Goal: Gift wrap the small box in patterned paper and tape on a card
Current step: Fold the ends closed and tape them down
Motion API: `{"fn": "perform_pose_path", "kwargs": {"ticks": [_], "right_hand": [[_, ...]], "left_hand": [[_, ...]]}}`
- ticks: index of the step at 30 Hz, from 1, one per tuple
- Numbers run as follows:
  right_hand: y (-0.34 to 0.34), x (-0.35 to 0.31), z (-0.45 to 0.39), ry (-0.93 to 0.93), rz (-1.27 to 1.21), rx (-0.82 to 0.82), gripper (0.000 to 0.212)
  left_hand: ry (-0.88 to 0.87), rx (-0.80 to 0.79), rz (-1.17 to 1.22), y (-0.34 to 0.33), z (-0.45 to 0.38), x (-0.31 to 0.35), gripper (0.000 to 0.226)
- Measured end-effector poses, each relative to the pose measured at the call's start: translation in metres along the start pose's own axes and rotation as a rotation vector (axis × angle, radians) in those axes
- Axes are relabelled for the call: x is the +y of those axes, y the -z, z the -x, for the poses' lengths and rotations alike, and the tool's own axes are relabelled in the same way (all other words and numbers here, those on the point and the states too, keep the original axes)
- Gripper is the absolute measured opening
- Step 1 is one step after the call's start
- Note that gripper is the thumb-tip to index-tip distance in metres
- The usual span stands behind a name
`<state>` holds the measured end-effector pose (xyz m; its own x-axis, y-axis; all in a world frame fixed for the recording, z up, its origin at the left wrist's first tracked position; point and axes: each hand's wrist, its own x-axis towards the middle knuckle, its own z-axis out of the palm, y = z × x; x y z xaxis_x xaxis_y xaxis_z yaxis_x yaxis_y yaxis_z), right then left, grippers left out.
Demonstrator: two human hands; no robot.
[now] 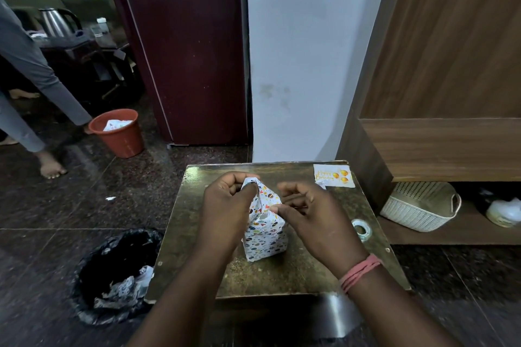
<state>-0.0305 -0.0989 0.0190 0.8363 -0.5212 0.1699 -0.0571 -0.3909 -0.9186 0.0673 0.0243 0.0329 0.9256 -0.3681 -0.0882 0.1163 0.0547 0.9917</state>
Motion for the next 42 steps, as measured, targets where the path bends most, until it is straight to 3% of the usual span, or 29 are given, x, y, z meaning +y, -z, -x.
{"fn": "perform_pose_path", "kwargs": {"ticks": [4, 13, 17, 21, 24, 28, 32, 42], "right_hand": [[-0.001, 0.004, 0.001, 0.162, 0.177, -0.009, 0.020], [0.006, 0.000, -0.004, 0.344, 0.491, -0.111, 0.023], [0.004, -0.004, -0.007, 0.325, 0.478, -0.072, 0.021], [0.006, -0.012, -0.009, 0.167, 0.392, -0.121, 0.017], [0.008, -0.014, -0.008, 0.089, 0.336, -0.126, 0.016], [0.009, -0.015, -0.008, 0.047, 0.310, -0.125, 0.015], [0.007, -0.018, -0.008, 0.047, 0.341, -0.128, 0.012], [0.009, -0.010, -0.010, 0.071, 0.291, -0.185, 0.018]], "left_hand": [[-0.014, -0.024, 0.032, -0.005, 0.004, -0.002, 0.014], [0.033, -0.058, 0.101, -0.010, 0.008, -0.003, 0.013], [0.039, -0.071, 0.073, -0.012, 0.008, -0.008, 0.020], [0.116, -0.129, -0.017, -0.006, 0.009, -0.006, 0.011], [0.199, -0.118, -0.057, 0.008, 0.010, 0.003, 0.026], [-0.073, 0.063, -0.382, 0.030, 0.015, 0.008, 0.012], [-0.173, -0.028, -0.564, 0.024, 0.032, 0.006, 0.007], [-0.380, -0.063, -0.959, 0.024, 0.027, 0.009, 0.007]]}}
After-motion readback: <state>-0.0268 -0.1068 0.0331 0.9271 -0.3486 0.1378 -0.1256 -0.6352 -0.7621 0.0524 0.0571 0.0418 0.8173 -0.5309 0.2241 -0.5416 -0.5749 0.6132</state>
